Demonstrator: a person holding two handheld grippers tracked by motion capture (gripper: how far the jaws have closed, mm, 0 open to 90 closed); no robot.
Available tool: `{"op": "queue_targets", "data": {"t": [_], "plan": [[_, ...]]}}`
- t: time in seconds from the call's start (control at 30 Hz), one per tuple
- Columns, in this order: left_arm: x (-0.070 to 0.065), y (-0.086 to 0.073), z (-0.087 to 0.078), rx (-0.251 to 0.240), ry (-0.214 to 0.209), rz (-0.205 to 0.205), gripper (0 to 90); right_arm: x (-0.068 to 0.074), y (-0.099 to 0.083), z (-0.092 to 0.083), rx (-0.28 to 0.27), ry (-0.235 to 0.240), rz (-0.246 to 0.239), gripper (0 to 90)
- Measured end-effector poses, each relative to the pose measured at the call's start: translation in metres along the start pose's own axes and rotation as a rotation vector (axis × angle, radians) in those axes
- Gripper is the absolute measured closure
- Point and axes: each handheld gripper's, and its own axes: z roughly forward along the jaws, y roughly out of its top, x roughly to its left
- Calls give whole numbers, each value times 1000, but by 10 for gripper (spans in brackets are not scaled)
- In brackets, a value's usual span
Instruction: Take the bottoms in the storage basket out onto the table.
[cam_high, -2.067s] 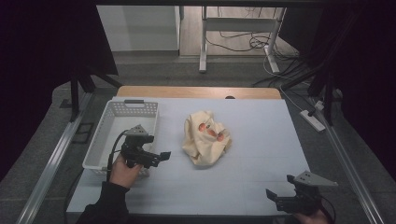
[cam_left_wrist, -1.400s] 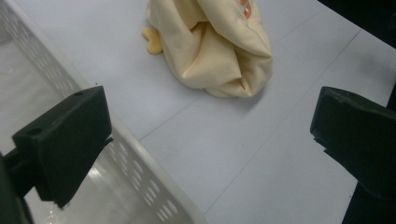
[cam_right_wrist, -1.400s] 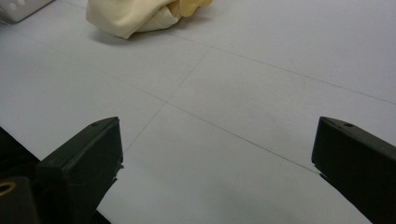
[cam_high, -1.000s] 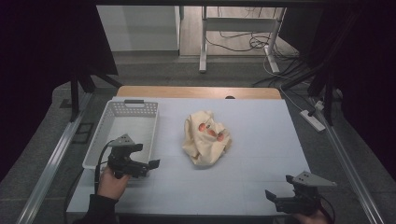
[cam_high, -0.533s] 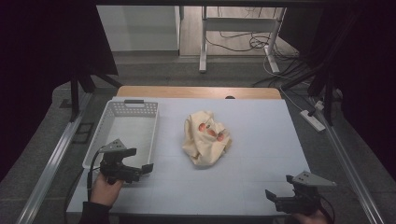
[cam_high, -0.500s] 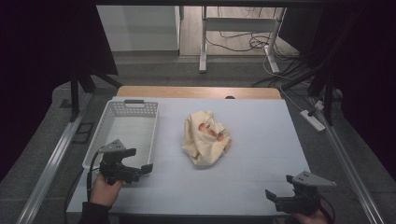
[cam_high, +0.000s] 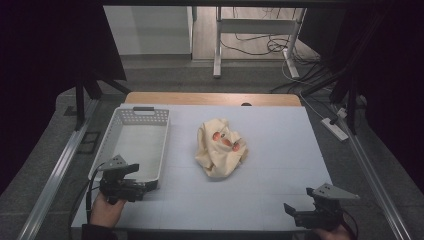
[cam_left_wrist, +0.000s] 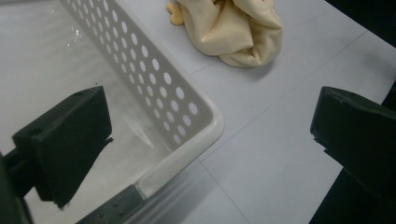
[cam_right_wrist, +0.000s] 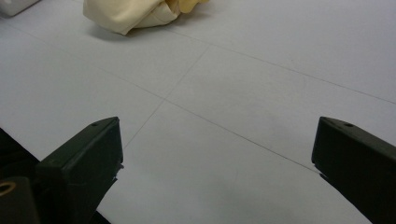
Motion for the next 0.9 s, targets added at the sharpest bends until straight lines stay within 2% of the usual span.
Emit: {"op": "queue_targets", "data": {"t": [0.33, 0.7, 0.9], "plan": [[-2, -10, -7, -4, 31, 11, 0, 0, 0, 0, -2, -7, 6, 24], [-2, -23, -15, 11, 67, -2, 0, 0, 0, 0, 2, -8, 5, 24], [-5, -28, -23, -4, 92, 2, 0, 0, 0, 0, 2, -9, 5, 24]]}}
